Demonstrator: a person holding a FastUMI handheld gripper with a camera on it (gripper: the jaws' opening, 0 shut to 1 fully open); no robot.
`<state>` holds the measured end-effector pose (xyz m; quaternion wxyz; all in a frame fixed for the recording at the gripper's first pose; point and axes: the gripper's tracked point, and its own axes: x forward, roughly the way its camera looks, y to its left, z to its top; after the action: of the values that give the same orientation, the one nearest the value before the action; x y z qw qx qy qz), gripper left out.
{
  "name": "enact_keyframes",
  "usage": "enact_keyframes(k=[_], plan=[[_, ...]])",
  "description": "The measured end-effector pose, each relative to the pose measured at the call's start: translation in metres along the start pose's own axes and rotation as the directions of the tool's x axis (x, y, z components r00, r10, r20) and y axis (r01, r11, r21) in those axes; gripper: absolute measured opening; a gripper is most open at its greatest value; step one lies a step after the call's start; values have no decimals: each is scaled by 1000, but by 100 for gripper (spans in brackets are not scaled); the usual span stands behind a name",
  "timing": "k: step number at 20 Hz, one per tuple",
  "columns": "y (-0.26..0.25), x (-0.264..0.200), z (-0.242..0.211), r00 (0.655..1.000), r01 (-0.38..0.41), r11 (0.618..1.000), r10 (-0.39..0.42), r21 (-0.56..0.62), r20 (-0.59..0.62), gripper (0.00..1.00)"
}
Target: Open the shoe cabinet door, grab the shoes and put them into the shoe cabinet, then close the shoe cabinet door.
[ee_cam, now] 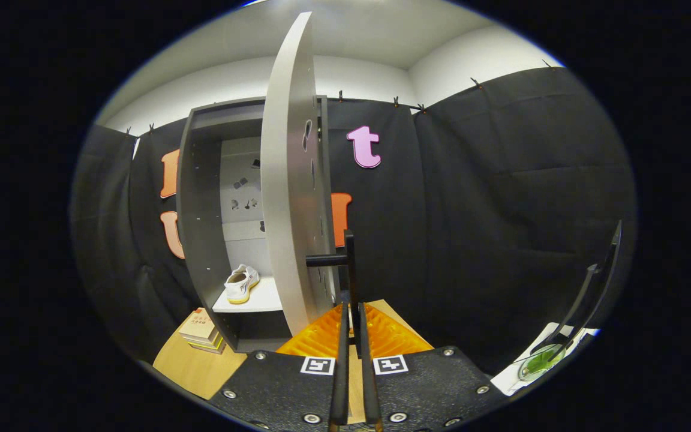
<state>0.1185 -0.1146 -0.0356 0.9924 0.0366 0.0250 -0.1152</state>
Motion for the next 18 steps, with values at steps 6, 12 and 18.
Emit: enact_keyframes(k=[6, 12, 18], plan=[[-30, 3, 1, 996, 89, 996, -89, -32, -6, 5], [-51, -7, 4, 990, 144, 989, -144, -38, -7, 5], [-37, -32, 6, 991, 136, 990, -136, -39, 0, 5]])
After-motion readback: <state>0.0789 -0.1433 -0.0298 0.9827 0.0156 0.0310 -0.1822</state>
